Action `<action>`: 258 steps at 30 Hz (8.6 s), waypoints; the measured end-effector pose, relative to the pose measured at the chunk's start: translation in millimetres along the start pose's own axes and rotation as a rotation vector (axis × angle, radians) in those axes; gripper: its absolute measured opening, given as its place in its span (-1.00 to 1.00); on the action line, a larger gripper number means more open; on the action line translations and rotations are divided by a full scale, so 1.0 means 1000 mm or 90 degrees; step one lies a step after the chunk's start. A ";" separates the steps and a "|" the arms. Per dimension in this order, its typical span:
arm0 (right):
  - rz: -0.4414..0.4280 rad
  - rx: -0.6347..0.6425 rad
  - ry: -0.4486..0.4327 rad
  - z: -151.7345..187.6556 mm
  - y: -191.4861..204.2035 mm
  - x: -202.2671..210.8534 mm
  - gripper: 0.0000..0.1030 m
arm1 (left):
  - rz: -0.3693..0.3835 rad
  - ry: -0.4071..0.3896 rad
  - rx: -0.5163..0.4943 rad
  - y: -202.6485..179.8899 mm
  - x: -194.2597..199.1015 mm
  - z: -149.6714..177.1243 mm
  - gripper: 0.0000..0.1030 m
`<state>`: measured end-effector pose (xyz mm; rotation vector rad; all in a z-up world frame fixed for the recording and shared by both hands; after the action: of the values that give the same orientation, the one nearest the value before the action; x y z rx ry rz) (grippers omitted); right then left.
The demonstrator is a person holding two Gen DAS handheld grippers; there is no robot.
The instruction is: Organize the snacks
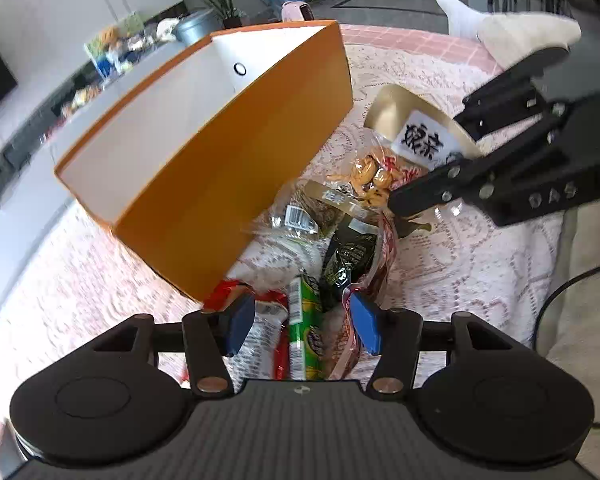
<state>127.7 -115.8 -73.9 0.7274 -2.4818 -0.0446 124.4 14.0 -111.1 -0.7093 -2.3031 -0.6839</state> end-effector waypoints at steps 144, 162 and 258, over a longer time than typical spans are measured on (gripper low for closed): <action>0.099 0.113 0.033 -0.122 -0.044 -0.147 -0.70 | -0.250 0.052 0.448 0.125 -0.069 -0.076 -0.51; 0.127 0.084 0.021 -0.134 -0.044 -0.101 0.33 | -0.280 -0.003 0.487 0.115 -0.008 -0.084 0.32; 0.054 0.030 0.165 0.018 0.005 -0.043 -0.84 | -0.142 0.126 0.450 0.017 0.003 0.039 -0.93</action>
<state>146.1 -91.8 -109.1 0.6038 -2.2681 0.1315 117.9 51.4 -130.2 -0.0534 -2.2323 0.0024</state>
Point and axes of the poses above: each gripper's, at about its wrist camera, not at the fingertips, and x roughly against the way its jaws point, y to its left, z to its underside, the point moved 4 cm from there along -x, roughly the way its jaws point, and after that the axes turned 11 degrees about -y, right-handed, at the moved point
